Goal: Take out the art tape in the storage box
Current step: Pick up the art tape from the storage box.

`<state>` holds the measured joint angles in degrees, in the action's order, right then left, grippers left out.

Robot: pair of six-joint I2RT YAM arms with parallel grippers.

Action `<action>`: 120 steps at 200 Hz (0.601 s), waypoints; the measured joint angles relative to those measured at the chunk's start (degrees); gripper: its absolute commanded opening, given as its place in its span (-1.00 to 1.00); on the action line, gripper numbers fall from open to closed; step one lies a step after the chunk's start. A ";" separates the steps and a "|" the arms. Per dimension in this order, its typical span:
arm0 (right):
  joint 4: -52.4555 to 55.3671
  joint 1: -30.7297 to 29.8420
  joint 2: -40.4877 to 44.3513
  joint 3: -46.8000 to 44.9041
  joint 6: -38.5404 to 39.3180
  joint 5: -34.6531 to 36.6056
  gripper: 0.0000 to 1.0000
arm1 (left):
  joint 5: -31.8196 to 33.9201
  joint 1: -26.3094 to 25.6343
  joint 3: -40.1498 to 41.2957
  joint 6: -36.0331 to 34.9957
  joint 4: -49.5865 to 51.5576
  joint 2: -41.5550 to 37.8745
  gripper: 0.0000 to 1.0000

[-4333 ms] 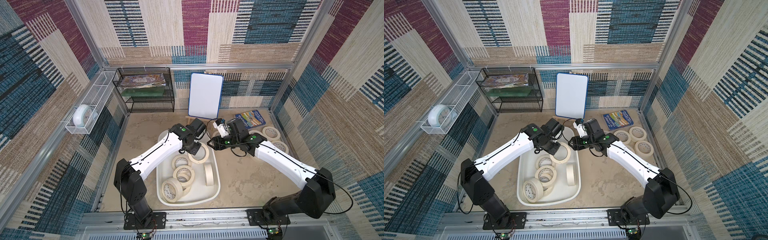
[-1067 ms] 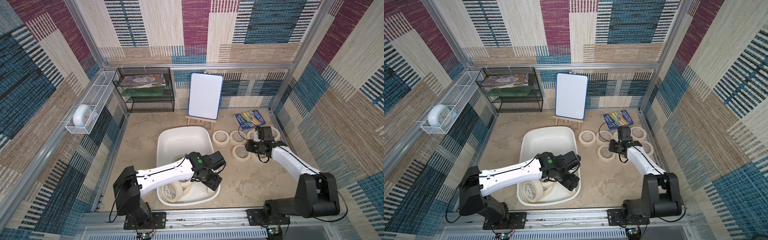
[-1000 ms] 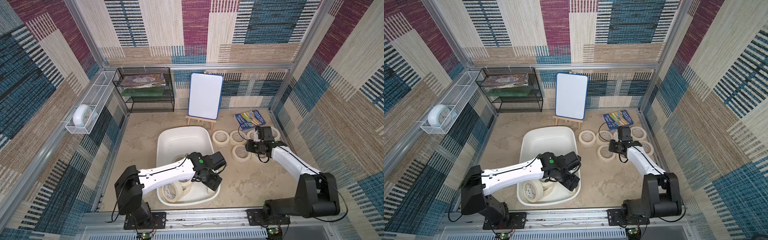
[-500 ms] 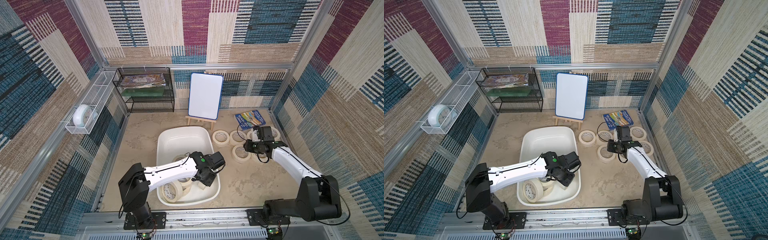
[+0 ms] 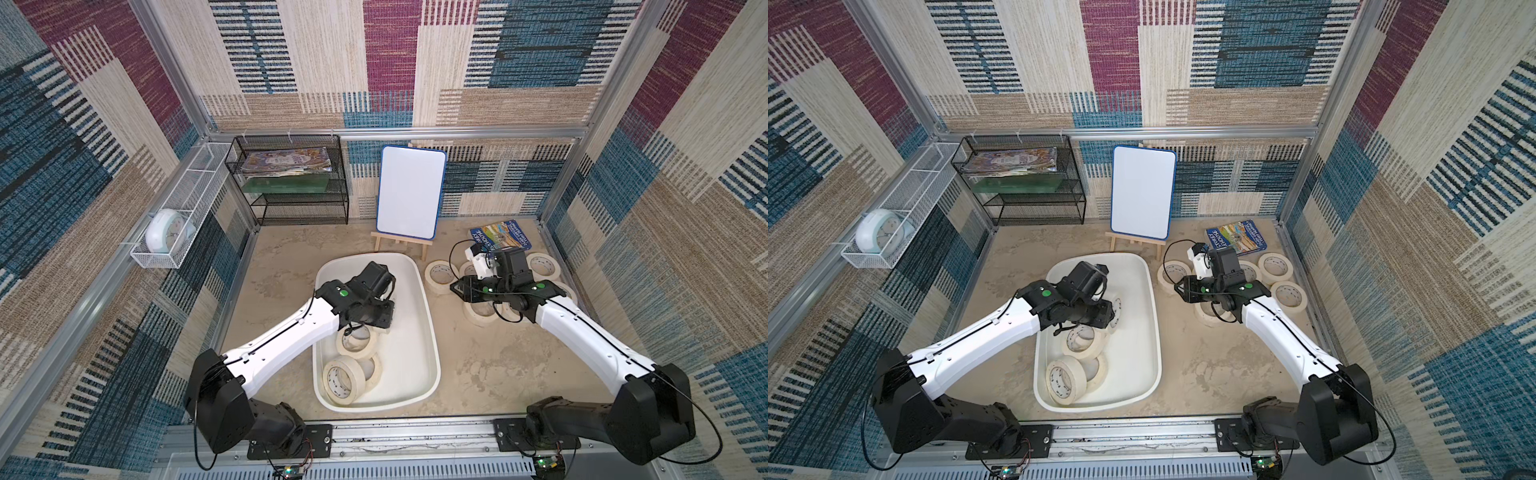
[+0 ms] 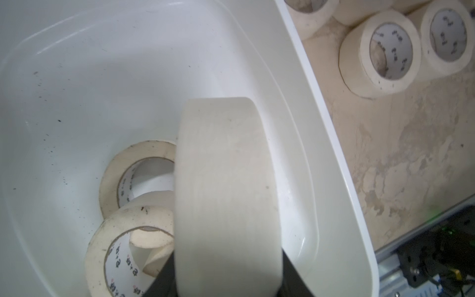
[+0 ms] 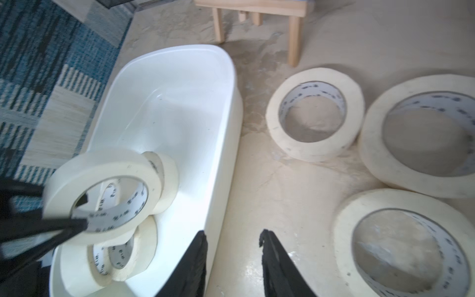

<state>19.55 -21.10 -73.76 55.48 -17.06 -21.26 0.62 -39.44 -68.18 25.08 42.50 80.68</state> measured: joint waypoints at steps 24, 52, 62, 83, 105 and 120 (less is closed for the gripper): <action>-3.39 -3.02 -1.55 0.31 -1.14 -3.74 -0.19 | -3.96 3.17 1.53 0.24 -3.91 -1.40 -1.00; -7.08 -5.81 -5.03 1.88 -2.43 -6.40 -0.17 | -9.27 4.94 4.13 2.19 -9.97 -3.54 -1.00; -8.48 -6.69 -6.34 2.75 -2.84 -7.26 -0.15 | -11.15 5.55 5.09 3.52 -12.26 -4.33 -1.00; -11.19 -8.02 -8.72 4.22 -3.28 -8.83 -0.07 | -14.19 6.60 6.54 4.94 -16.17 -5.29 -1.00; -12.94 -8.83 -10.73 5.22 -3.67 -9.90 0.01 | -16.92 7.34 7.58 6.45 -19.45 -5.99 -1.00; -13.94 -9.20 -11.82 5.38 -4.11 -10.19 0.05 | -18.43 7.72 8.20 7.89 -21.31 -6.34 -1.00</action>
<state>5.61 -30.30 -85.58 60.86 -21.17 -31.44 -17.80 -31.73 -59.99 32.97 21.19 74.35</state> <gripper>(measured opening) 0.511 0.411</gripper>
